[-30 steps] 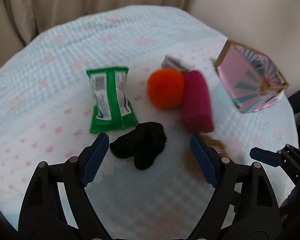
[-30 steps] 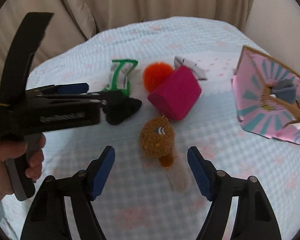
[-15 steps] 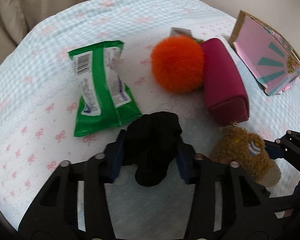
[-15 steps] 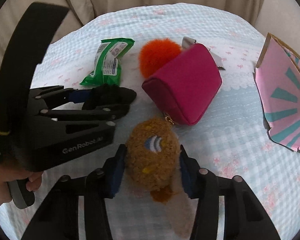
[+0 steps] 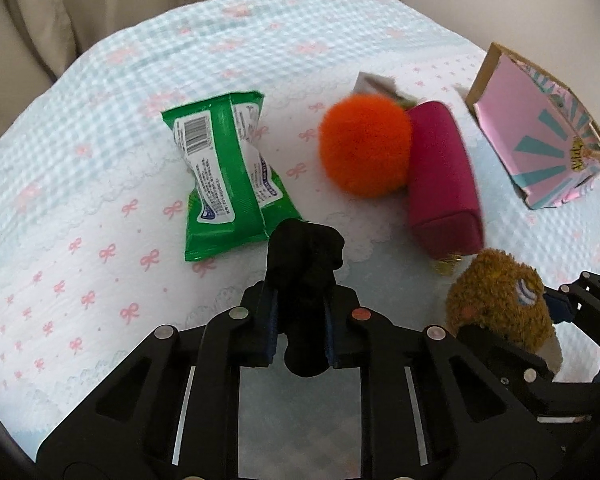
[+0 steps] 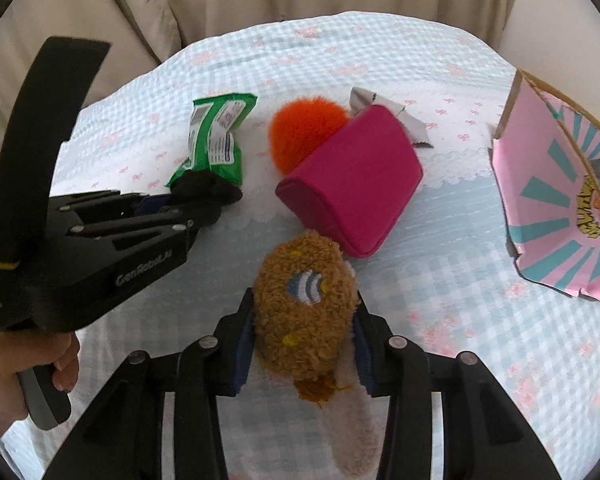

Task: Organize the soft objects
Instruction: 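Carry the black sock and brown plush toy over the striped box with both tools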

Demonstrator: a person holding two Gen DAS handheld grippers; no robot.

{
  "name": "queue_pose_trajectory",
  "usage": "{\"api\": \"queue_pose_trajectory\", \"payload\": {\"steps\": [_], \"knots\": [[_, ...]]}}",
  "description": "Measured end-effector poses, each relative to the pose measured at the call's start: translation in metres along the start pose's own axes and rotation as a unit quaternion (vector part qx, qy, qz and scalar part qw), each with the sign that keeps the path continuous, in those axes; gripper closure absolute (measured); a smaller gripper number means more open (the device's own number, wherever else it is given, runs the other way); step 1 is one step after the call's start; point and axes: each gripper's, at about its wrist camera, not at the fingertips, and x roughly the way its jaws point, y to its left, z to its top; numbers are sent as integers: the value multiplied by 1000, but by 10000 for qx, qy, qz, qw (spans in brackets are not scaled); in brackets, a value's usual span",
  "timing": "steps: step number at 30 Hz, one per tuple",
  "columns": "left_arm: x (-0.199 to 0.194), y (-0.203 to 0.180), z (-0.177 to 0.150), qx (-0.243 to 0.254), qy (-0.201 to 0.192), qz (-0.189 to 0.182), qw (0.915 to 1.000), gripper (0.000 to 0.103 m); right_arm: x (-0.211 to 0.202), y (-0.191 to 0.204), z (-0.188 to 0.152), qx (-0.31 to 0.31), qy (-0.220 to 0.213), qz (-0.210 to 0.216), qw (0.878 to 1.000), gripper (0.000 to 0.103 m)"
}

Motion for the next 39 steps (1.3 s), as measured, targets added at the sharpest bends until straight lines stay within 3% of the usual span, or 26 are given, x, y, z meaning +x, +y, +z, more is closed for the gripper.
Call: {"api": "queue_pose_trajectory", "payload": {"steps": [9,26,32,39], "knots": [[-69,-9,19,-191,-238,45,9995,88,-53,-2,11,96,-205,74,9997,64],[-258,-74,95,-375,-973,80,9945,88,-257,-23,69,318,-1344,87,9904,64],[-299,-114,118,-524,-1148,128,9919,88,-312,-57,89,386,-1602,66,9863,64],[-311,-176,142,-774,-1155,128,9902,88,-340,-129,97,453,-1551,74,9868,64]]}}
